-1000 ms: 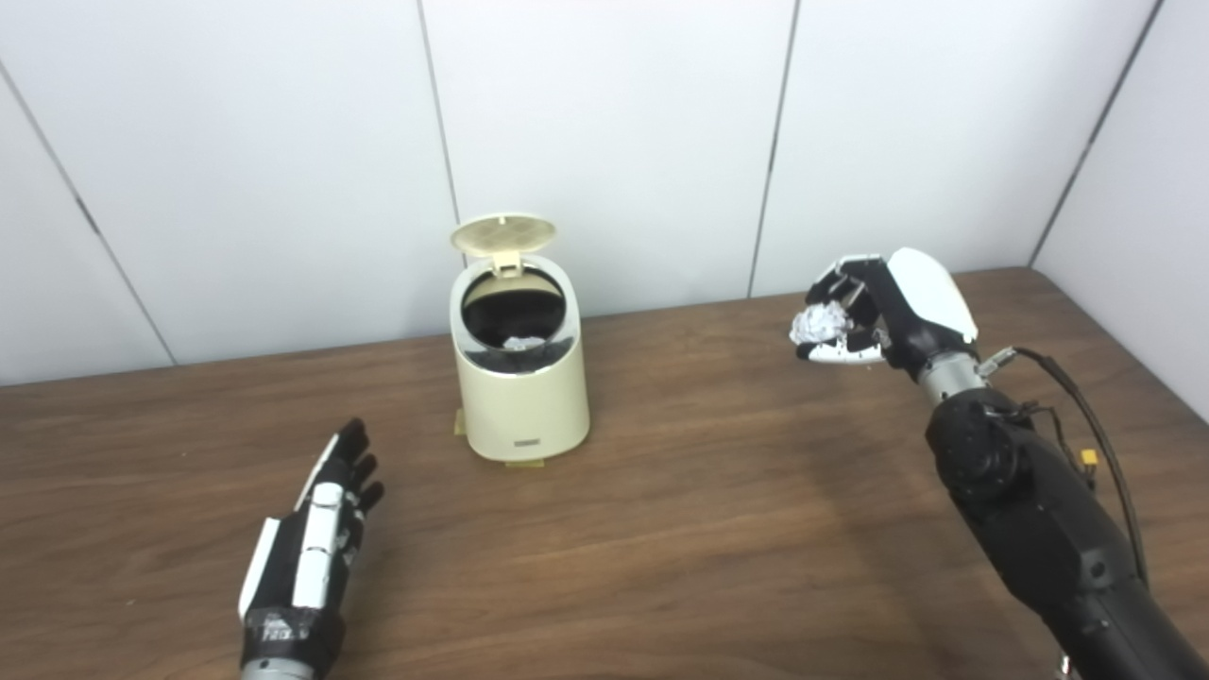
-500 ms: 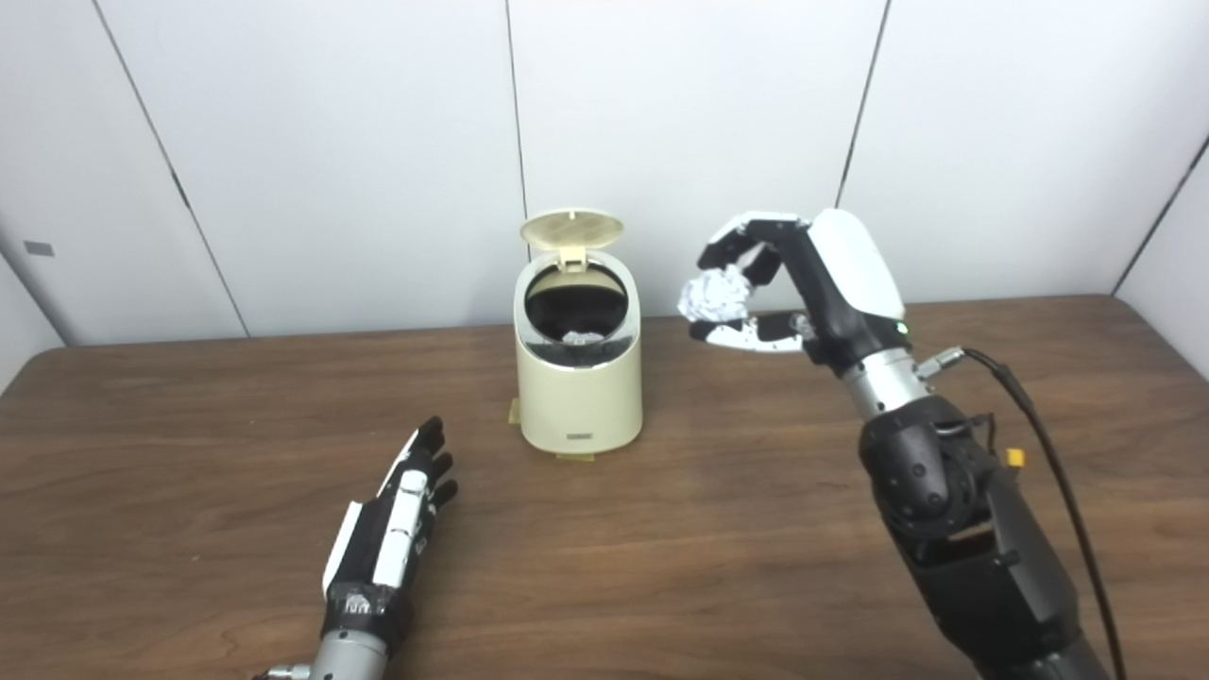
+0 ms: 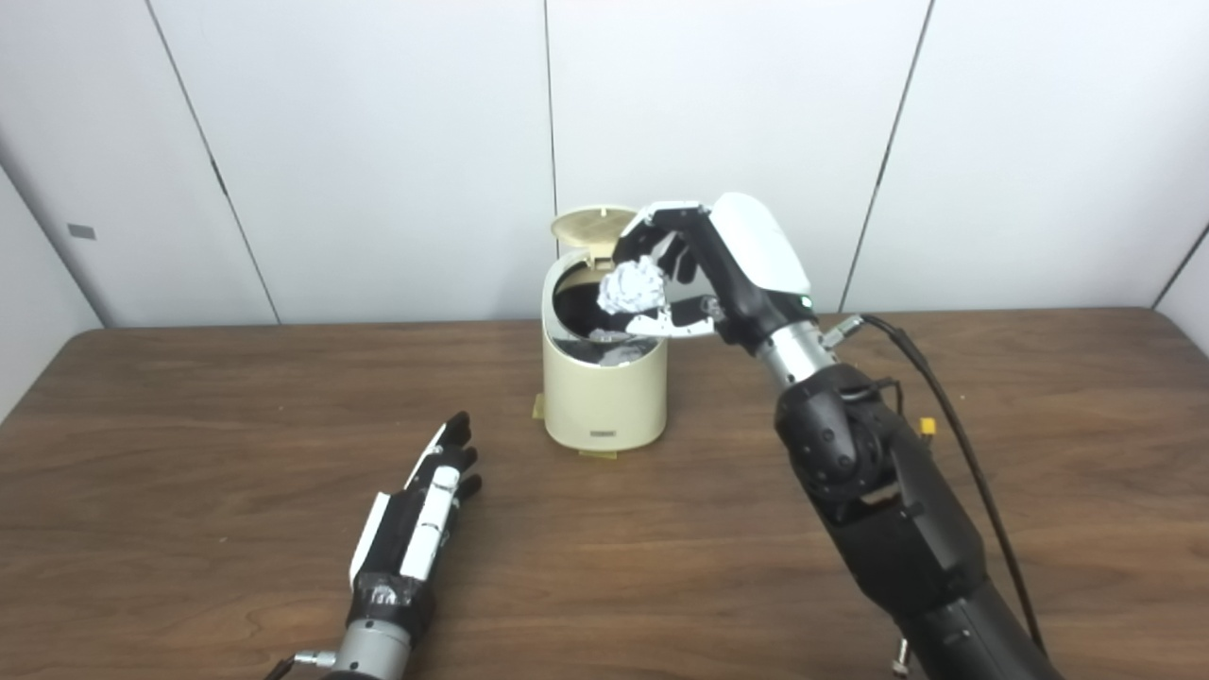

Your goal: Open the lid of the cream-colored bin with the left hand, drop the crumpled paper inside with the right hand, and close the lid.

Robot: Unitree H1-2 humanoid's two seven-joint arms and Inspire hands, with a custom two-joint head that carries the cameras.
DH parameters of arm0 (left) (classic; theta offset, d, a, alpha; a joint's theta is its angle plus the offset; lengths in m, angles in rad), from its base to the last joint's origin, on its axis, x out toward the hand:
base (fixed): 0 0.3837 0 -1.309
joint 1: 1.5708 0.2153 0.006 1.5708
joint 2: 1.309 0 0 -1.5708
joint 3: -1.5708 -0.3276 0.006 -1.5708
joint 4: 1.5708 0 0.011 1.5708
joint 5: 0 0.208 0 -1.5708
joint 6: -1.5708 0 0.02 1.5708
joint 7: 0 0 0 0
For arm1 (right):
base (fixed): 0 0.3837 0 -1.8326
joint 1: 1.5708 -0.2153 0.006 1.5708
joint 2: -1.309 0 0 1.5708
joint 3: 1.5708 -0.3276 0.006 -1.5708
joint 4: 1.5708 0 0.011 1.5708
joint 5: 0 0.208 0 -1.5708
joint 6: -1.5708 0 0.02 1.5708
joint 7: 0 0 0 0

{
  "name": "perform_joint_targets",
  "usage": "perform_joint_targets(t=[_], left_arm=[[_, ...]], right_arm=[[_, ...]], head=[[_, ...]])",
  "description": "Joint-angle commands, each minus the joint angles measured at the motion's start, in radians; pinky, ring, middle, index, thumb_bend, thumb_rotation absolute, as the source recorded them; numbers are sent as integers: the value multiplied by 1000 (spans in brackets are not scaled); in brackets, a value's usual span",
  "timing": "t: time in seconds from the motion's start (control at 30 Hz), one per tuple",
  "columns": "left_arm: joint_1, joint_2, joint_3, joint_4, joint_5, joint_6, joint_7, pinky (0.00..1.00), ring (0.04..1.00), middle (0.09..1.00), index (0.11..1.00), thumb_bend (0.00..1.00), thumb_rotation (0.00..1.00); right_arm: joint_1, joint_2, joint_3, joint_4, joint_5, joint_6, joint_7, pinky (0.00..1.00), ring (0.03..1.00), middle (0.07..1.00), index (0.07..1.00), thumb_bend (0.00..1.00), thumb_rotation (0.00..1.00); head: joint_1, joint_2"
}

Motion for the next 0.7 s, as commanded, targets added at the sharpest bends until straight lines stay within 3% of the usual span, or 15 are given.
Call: perform_joint_targets(t=[0.0,0.43,0.67], left_arm=[[-35,-8,-4,-18,4,-26,6,959,980,990,1000,572,838],[-23,-32,-17,-26,26,-42,25,922,965,983,1000,590,835],[-21,-36,-26,-32,34,-39,32,912,962,979,1000,577,833]], right_arm=[[-68,10,0,7,-7,-46,-41,320,388,512,512,495,0],[-108,44,9,225,-9,-107,-153,320,385,509,509,495,0],[-109,32,12,255,-5,-121,-177,359,390,496,543,496,0]], head=[[2,1],[33,-1],[34,1]])
